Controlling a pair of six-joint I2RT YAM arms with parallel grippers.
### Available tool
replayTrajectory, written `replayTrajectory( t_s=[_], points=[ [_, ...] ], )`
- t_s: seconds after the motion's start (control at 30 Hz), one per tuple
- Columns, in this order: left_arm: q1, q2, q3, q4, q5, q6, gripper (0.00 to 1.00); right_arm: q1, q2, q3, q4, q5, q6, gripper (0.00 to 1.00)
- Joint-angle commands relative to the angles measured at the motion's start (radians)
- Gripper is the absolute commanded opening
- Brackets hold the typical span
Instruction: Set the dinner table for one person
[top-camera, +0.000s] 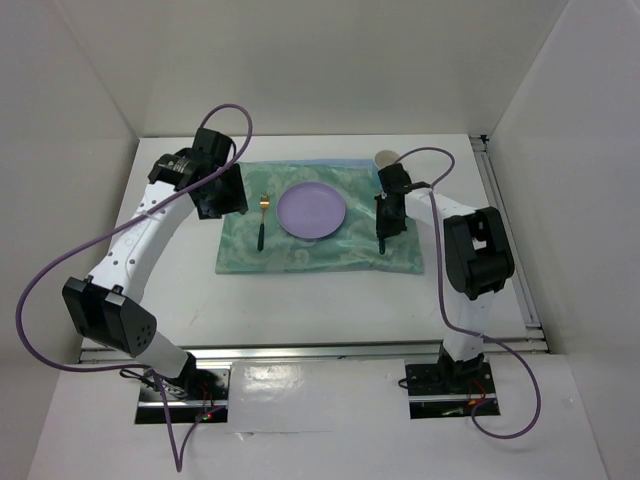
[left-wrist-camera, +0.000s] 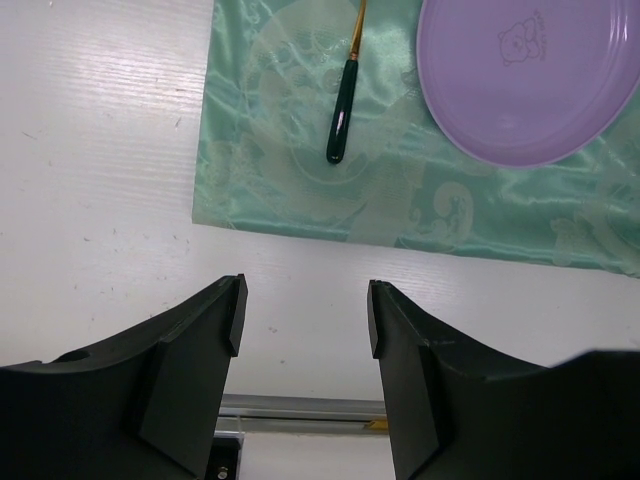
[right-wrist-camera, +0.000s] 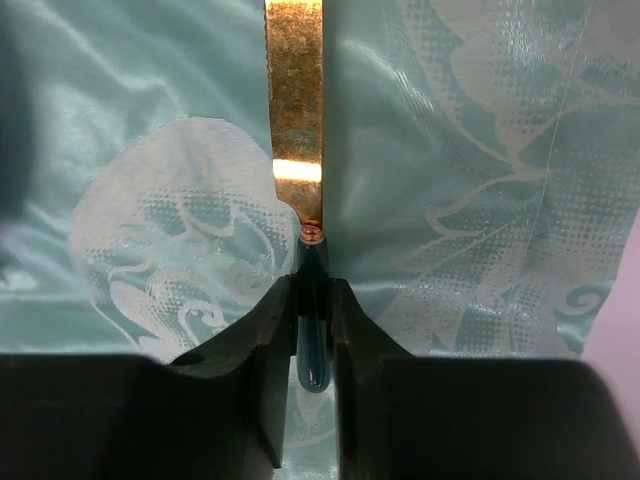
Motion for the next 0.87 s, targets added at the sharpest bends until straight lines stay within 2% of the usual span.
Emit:
replayTrajectory(
  t_s=[0.0,0.03,0.17,0.23,0.27,0.33,0.4,0.5,0.6,0.83],
  points=[
    [0.006,0.001,0.001,0.013,-0.012,0.015,0.68,-0.009,0.010,-0.003,0.043,0.039,0.041,0.15],
    [0.006,0.001,0.001,0.013,-0.012,0.015,0.68,-0.009,0.010,-0.003,0.043,0.039,0.041,0.29],
    [0.006,0.001,0.001,0.013,-0.012,0.015,0.68,-0.009,-0.002,0.015,0.029,0.039,0.041,0.65],
    [0.006,0.001,0.001,0.013,-0.012,0.015,0.68,-0.009,-0.028,0.024,0.005,0.053,0.050,0.70],
    [0.006,-0.010,0.001,0.013,-0.012,0.015,0.68,-0.009,-0.066,0.035,-0.020,0.067,0.050,0.78],
    [0.006,-0.010,0.001,0.013,-0.012,0.015,0.68,-0.009,-0.111,0.061,-0.056,0.091,0.050,0.86],
    [0.006,-0.010,0.012,0.004,-0.021,0.015,0.68,-0.009,-0.195,0.075,-0.116,0.130,0.073,0.98],
    [0.006,-0.010,0.035,-0.007,-0.030,0.024,0.68,-0.038,-0.327,0.063,-0.188,0.218,0.133,1.00],
    [0.006,-0.022,0.047,-0.007,-0.030,0.024,0.68,-0.092,-0.437,0.052,-0.272,0.243,0.189,1.00],
    [0.006,-0.041,0.056,0.002,0.002,0.024,0.68,-0.159,-0.649,-0.029,-0.340,0.262,0.177,1.00]
  ],
)
